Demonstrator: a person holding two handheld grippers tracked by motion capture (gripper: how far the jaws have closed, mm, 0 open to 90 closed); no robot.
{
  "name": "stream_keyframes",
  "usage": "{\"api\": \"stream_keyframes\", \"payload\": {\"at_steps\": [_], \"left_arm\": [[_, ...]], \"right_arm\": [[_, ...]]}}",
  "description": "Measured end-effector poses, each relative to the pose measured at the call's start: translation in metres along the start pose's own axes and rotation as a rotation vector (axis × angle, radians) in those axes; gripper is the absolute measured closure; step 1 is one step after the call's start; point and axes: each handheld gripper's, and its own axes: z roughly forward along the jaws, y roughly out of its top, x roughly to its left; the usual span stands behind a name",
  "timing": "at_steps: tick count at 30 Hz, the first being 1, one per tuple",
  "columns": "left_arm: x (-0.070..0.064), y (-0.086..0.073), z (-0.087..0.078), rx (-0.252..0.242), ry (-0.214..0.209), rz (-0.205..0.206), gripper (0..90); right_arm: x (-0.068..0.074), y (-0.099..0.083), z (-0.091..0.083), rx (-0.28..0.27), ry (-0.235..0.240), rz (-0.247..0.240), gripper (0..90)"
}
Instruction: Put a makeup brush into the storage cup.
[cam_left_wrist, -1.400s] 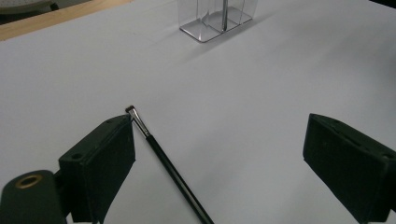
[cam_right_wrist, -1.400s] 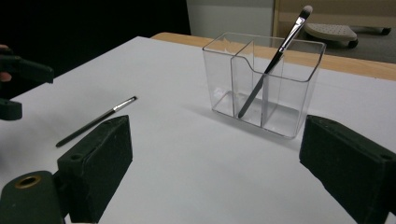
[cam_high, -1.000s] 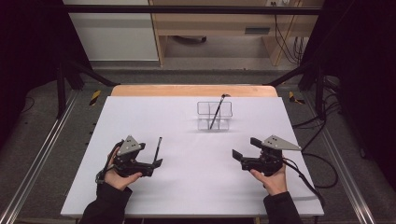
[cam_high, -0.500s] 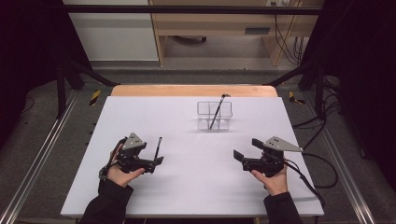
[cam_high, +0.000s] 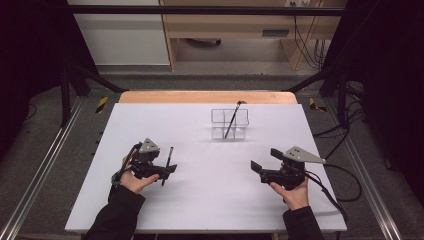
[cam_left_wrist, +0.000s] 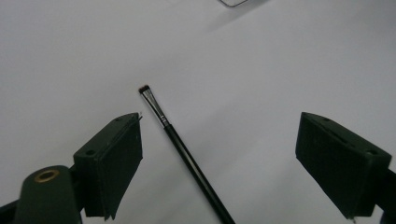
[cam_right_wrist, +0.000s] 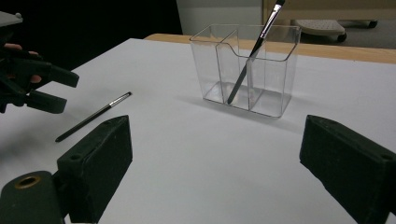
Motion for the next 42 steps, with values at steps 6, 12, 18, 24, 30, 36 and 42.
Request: {"api": "stream_keyframes", "payload": {"at_steps": [6,12,18,24,30,36,42], "left_arm": [[0.006,-0.001,0.008,0.052,0.013,-0.020,17.7],[0.006,-0.002,0.012,0.090,0.021,-0.013,22.3],[0.007,-0.004,0.018,0.129,0.023,-0.018,32.3],[0.006,-0.005,0.020,0.147,0.026,-0.016,41.9],[0.004,-0.007,0.022,0.178,0.022,-0.011,50.9],[0.001,-0.008,0.026,0.211,0.040,0.012,55.5],[-0.001,-0.009,0.031,0.231,0.043,0.020,60.7]], "right_arm": [[0.000,-0.001,0.002,0.008,0.001,-0.006,9.8],[0.000,-0.002,0.003,0.013,0.001,-0.008,9.9],[0.001,-0.002,0.003,0.017,0.003,-0.007,10.2],[0.001,-0.002,0.004,0.019,0.005,-0.008,10.3],[0.002,-0.003,0.005,0.026,0.006,-0.006,10.4],[0.002,-0.003,0.006,0.026,0.009,-0.002,10.4],[0.001,-0.003,0.007,0.026,0.005,0.001,10.5]]}}
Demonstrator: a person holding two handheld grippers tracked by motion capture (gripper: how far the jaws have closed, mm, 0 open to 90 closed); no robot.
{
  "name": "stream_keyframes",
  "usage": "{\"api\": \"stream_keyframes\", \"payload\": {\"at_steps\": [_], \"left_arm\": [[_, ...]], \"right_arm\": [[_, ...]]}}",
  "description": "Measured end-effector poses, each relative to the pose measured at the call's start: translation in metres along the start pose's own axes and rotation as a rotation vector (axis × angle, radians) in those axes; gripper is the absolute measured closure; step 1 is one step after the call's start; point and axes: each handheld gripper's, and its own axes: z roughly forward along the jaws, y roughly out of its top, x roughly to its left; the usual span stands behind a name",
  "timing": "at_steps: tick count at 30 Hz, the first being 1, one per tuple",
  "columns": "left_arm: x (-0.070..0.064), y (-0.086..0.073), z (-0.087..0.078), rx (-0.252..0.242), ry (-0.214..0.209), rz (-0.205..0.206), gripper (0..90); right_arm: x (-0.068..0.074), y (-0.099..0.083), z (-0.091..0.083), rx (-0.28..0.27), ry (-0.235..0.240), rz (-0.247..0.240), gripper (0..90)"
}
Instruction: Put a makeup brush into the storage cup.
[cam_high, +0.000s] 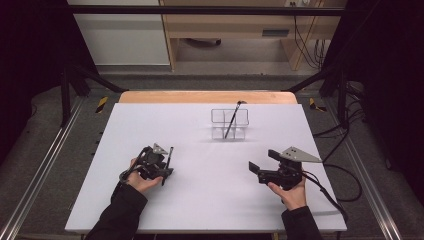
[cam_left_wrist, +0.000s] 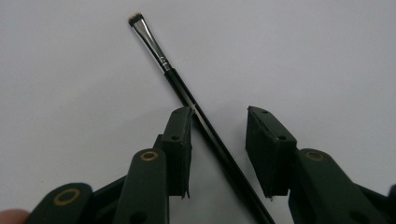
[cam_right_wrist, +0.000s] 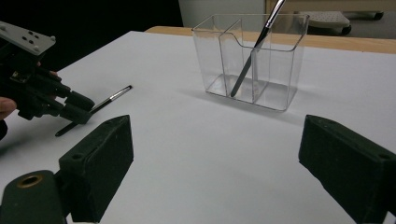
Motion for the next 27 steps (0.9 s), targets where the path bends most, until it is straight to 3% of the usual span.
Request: {"api": "stream_keyframes", "payload": {"at_steps": [9,15,27], "left_arm": [[0.0003,-0.0005,-0.0004,-0.001,0.014,-0.024,67.2],[0.0063,-0.0061,-0.0011,-0.038,-0.007,-0.066,73.4],[0.0067,-0.0061,-0.0025,-0.027,-0.015,-0.066,76.7]], "right_arm": [[-0.0001,-0.0003,0.0008,0.003,-0.001,0.001,10.5],[-0.0007,0.0006,-0.0004,-0.004,-0.006,0.007,10.5],[-0.0011,-0.0003,0.0002,0.002,-0.013,0.008,10.5]]}}
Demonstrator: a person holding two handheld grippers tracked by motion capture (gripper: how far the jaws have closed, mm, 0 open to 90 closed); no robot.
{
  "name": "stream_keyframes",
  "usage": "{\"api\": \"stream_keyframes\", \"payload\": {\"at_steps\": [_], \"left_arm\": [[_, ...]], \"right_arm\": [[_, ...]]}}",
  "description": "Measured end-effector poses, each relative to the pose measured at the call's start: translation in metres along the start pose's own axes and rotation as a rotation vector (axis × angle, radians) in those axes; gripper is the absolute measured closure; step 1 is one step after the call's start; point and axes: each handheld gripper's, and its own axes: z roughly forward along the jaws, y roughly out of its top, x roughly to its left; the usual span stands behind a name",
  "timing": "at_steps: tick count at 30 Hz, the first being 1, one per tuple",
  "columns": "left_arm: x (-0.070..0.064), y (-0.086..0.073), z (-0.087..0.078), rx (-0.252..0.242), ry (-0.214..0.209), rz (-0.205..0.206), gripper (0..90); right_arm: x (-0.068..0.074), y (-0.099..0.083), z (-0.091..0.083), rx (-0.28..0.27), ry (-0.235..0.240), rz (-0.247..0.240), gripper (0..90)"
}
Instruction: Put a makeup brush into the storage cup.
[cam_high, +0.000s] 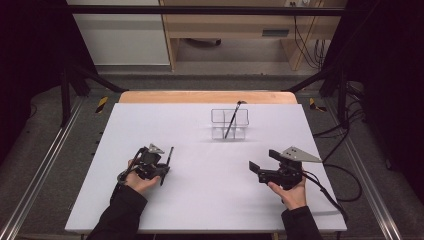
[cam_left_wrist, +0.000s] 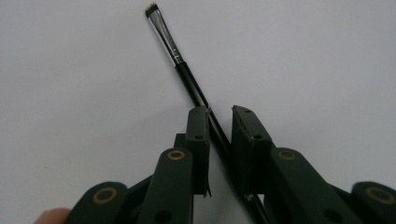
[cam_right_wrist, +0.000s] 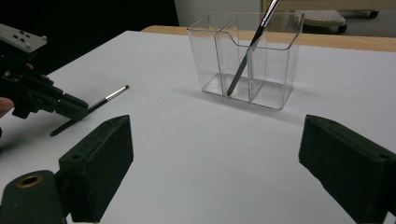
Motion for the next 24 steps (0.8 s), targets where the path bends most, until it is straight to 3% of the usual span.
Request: {"api": "stream_keyframes", "payload": {"at_steps": [12,24], "left_arm": [[-0.0009,0.0008,-0.0015,0.017,-0.047,0.007,80.4],[-0.0059,0.0000,-0.0038,0.042,-0.075,0.075,83.1]], "right_arm": [[-0.0001,-0.0005,0.0009,0.005,0.001,0.000,10.5],[-0.0001,-0.0008,0.0011,0.007,0.003,-0.001,10.5]]}}
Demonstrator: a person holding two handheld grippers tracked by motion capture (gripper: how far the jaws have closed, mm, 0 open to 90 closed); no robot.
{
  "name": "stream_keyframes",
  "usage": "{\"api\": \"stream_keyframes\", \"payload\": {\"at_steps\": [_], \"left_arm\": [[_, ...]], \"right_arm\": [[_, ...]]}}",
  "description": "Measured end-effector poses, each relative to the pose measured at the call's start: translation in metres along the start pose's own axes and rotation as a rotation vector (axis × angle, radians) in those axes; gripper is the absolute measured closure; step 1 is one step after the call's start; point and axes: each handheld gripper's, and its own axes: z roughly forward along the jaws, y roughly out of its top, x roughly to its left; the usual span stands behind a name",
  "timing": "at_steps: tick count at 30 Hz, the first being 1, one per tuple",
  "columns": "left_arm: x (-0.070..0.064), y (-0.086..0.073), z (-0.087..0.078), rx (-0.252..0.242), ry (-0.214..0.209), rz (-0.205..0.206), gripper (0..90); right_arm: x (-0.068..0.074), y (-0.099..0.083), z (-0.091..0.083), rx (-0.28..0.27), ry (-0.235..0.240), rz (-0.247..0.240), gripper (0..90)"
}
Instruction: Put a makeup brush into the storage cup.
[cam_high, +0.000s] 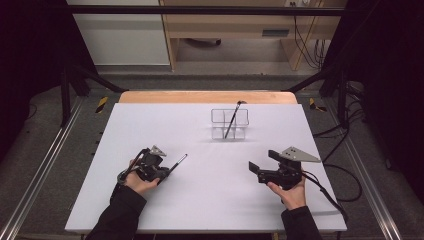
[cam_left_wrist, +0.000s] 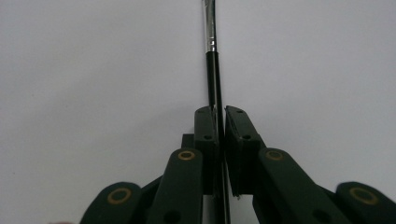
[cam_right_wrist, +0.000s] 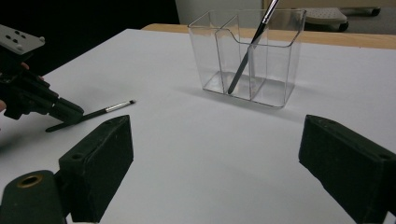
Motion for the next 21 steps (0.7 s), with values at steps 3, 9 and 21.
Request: {"api": "stream_keyframes", "payload": {"at_steps": [3,9,21], "left_arm": [[-0.001,0.000,0.000,0.005,0.004,0.006,83.0],[-0.002,0.002,-0.001,0.012,0.019,0.019,80.9],[-0.006,0.018,-0.011,0.007,0.023,0.077,52.6]], "right_arm": [[0.000,0.000,0.000,-0.003,0.000,0.001,10.5],[0.000,0.000,0.000,-0.003,0.001,0.003,10.5],[0.000,0.001,-0.002,-0.005,0.002,0.005,10.5]]}}
